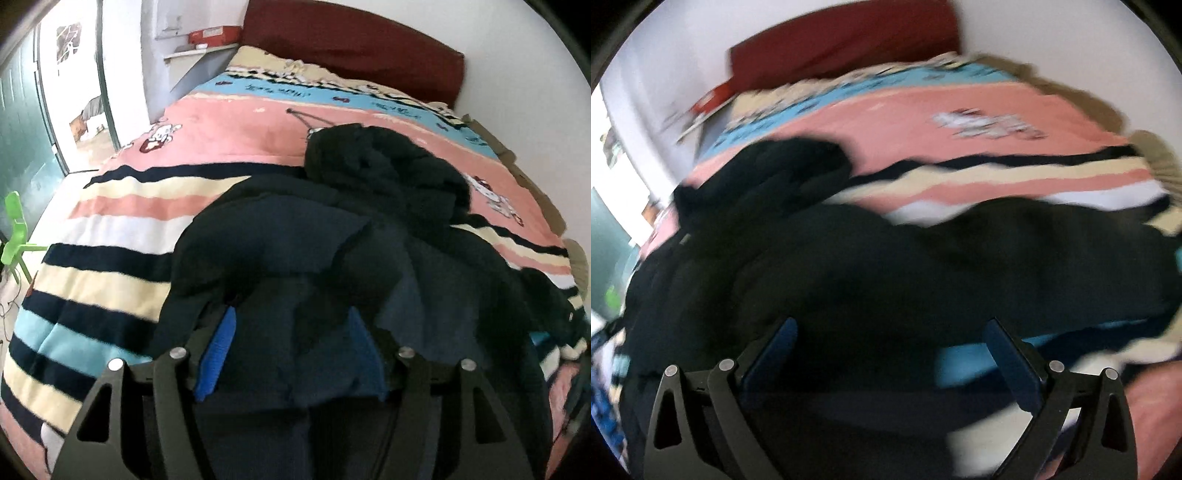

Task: Fold large clothes
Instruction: 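Grasp the other sleeve cuff with the right tool and lift it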

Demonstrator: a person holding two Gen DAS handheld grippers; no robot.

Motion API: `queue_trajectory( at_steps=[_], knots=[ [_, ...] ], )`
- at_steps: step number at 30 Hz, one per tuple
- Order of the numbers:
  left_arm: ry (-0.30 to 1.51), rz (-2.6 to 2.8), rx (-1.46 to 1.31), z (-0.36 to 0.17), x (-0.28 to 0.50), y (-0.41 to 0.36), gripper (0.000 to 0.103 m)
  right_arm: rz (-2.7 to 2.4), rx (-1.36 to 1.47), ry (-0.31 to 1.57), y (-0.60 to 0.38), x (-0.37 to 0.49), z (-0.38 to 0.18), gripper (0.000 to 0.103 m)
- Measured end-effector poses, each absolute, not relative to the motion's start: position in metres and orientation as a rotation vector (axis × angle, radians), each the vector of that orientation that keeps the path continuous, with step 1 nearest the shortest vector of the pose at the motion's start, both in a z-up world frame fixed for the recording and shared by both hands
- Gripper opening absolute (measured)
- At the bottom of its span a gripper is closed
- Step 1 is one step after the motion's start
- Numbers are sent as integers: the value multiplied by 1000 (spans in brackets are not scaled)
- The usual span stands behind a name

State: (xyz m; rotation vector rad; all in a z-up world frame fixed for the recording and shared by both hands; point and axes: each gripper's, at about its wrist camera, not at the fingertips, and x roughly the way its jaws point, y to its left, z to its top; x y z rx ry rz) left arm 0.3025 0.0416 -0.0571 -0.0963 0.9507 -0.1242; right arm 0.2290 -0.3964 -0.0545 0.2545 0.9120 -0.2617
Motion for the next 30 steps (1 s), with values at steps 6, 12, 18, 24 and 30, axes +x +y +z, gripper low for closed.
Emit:
queue_trajectory(
  at_steps=[6, 12, 18, 24, 30],
  knots=[
    [942, -154, -140, -48, 264, 42, 62, -571, 239, 871, -537, 188, -32, 102],
    [969, -153, -177, -55, 245, 37, 62, -770, 296, 910, -652, 170, -54, 102],
    [977, -140, -182, -57, 240, 32, 62, -798, 400, 928, -706, 165, -86, 102],
    [984, -127, -186, -60, 235, 32, 62, -775, 590, 936, -734, 150, -118, 72],
    [975, -117, -200, -58, 228, 40, 62, -702, 557, 911, -722, 152, -109, 29]
  ],
)
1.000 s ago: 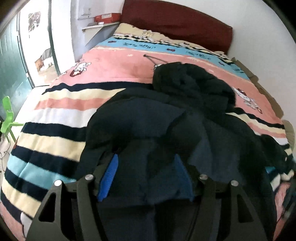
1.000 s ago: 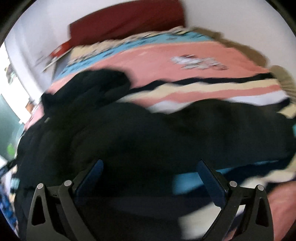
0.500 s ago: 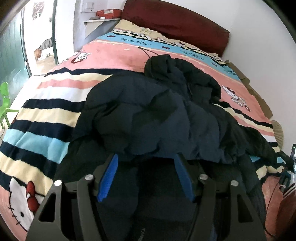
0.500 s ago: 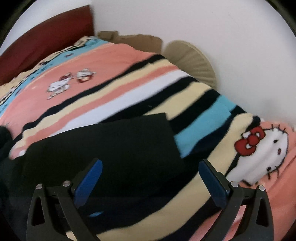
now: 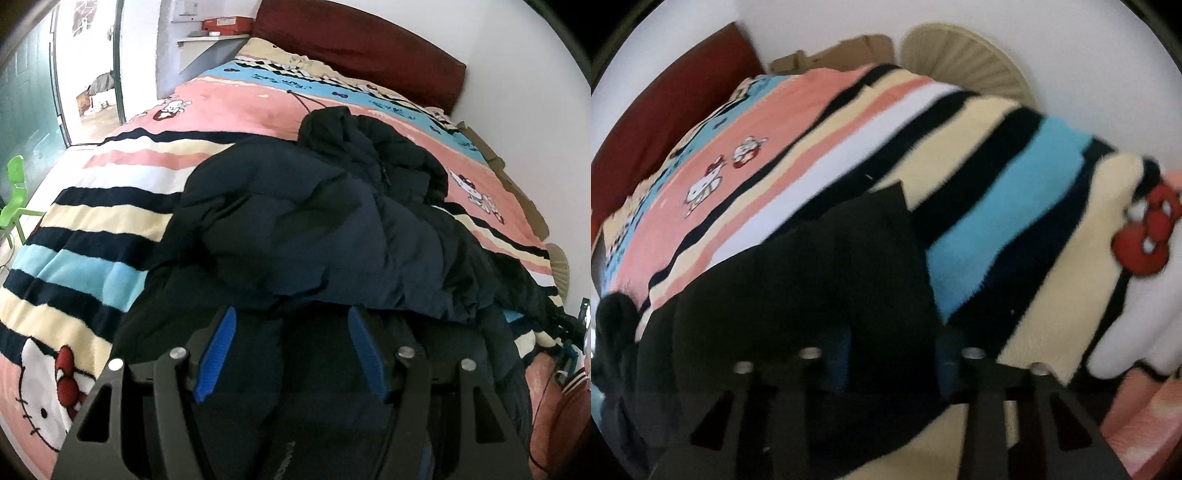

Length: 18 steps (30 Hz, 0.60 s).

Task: Fold large clothes
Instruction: 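Grasp the other sleeve cuff with the right tool and lift it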

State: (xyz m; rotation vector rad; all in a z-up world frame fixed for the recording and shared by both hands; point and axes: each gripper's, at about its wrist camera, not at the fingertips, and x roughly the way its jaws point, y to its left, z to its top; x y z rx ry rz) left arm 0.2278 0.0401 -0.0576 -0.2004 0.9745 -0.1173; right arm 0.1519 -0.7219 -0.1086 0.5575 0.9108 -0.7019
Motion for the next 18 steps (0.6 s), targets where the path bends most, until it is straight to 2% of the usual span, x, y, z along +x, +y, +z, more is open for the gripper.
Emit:
queue_trajectory(
  at_steps=[4, 10, 18],
  knots=[
    [958, -117, -221, -51, 222, 48, 62, -672, 522, 872, -709, 152, -87, 23],
    [935, -123, -229, -35, 213, 56, 62, -602, 503, 802, -685, 149, -47, 20],
    [879, -143, -239, -4, 193, 77, 62, -398, 447, 672, -607, 165, 44, 18]
  ],
)
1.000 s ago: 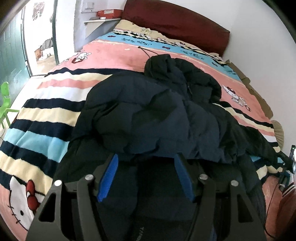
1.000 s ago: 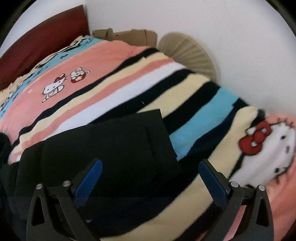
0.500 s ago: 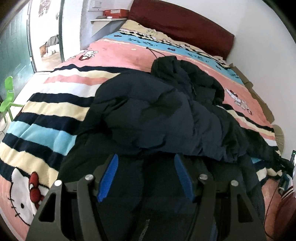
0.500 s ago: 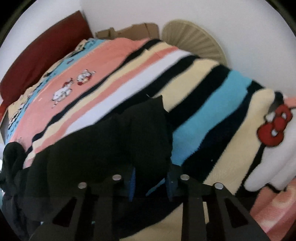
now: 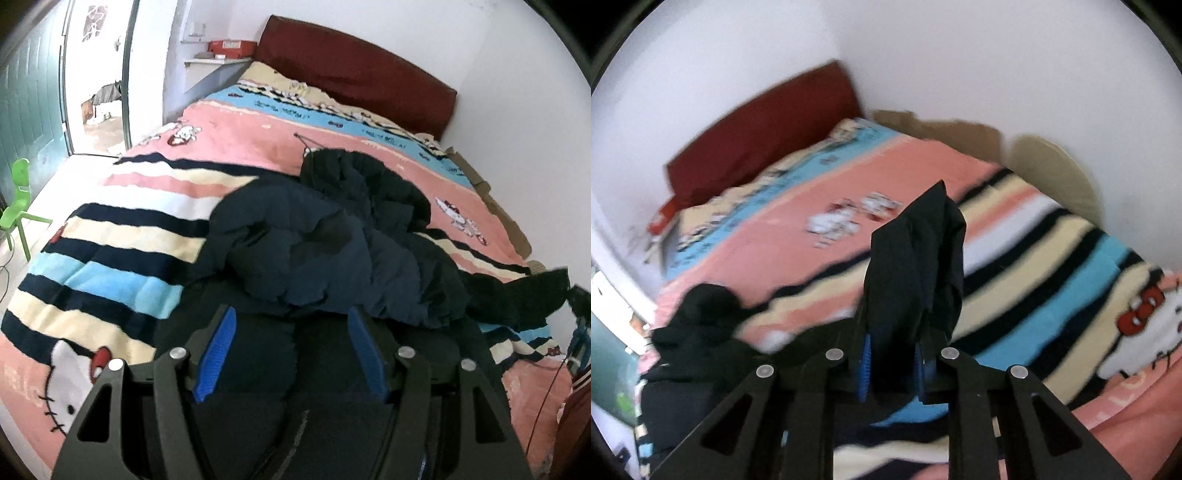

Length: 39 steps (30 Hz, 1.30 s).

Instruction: Fold large clothes

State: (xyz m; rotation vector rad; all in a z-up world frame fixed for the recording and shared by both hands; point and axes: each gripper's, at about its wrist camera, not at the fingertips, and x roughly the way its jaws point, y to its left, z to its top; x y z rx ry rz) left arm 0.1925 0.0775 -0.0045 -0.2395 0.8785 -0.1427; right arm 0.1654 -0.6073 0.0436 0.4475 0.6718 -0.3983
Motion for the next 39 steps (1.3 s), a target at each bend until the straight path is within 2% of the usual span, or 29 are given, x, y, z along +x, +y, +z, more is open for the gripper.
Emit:
queue_trajectory(
  at_steps=[9, 19, 25, 33, 39],
  knots=[
    [834, -154, -247, 17, 171, 117, 62, -133, 357, 579, -461, 207, 133, 18],
    [814, -121, -283, 14, 161, 169, 62, 115, 248, 590, -287, 243, 161, 17],
    [820, -69, -323, 3, 155, 212, 62, 186, 196, 669, -213, 261, 124, 17],
    [848, -14, -368, -21, 152, 247, 62, 269, 129, 855, -111, 270, 24, 17],
    [865, -4, -357, -26, 152, 247, 62, 248, 65, 979, -75, 273, -44, 19]
  ],
)
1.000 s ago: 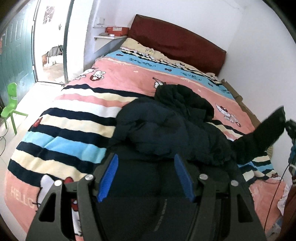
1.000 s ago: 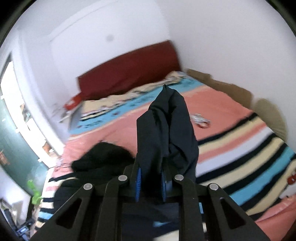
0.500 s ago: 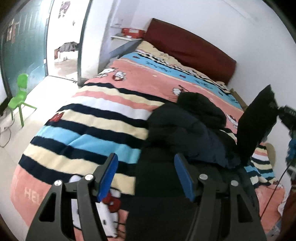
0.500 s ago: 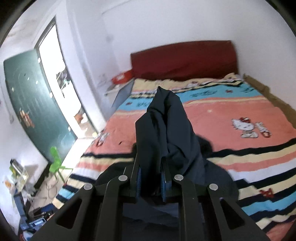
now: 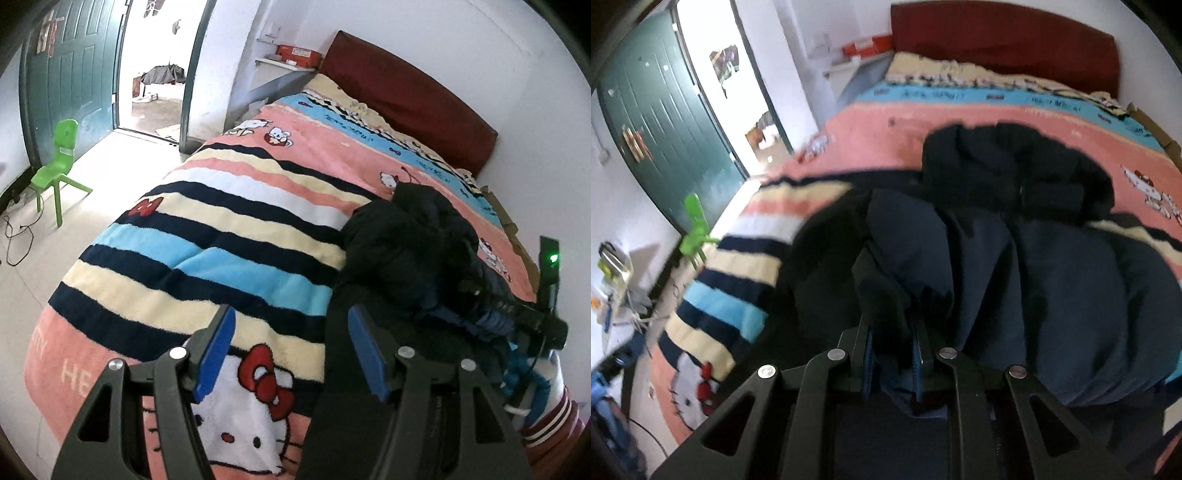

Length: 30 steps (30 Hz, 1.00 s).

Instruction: Fold large clothes

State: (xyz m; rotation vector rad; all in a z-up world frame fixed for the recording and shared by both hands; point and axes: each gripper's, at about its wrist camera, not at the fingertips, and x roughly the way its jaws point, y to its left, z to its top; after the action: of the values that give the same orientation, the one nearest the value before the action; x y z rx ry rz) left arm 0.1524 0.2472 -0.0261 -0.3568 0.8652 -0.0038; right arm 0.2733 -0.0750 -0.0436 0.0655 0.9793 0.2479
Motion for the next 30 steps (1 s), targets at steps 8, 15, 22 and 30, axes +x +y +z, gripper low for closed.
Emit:
queue_trajectory(
  at_steps=[8, 15, 22, 30],
  knots=[
    [858, -13, -329, -11, 159, 225, 62, 296, 71, 977, -67, 266, -43, 67],
    [852, -53, -251, 10, 178, 173, 62, 358, 86, 901, -90, 242, -1, 69],
    [884, -114, -156, 7, 241, 90, 62, 154, 49, 831, -193, 251, 25, 69],
    [855, -164, -76, -14, 321, -5, 62, -74, 62, 837, -305, 288, -5, 69]
  ],
)
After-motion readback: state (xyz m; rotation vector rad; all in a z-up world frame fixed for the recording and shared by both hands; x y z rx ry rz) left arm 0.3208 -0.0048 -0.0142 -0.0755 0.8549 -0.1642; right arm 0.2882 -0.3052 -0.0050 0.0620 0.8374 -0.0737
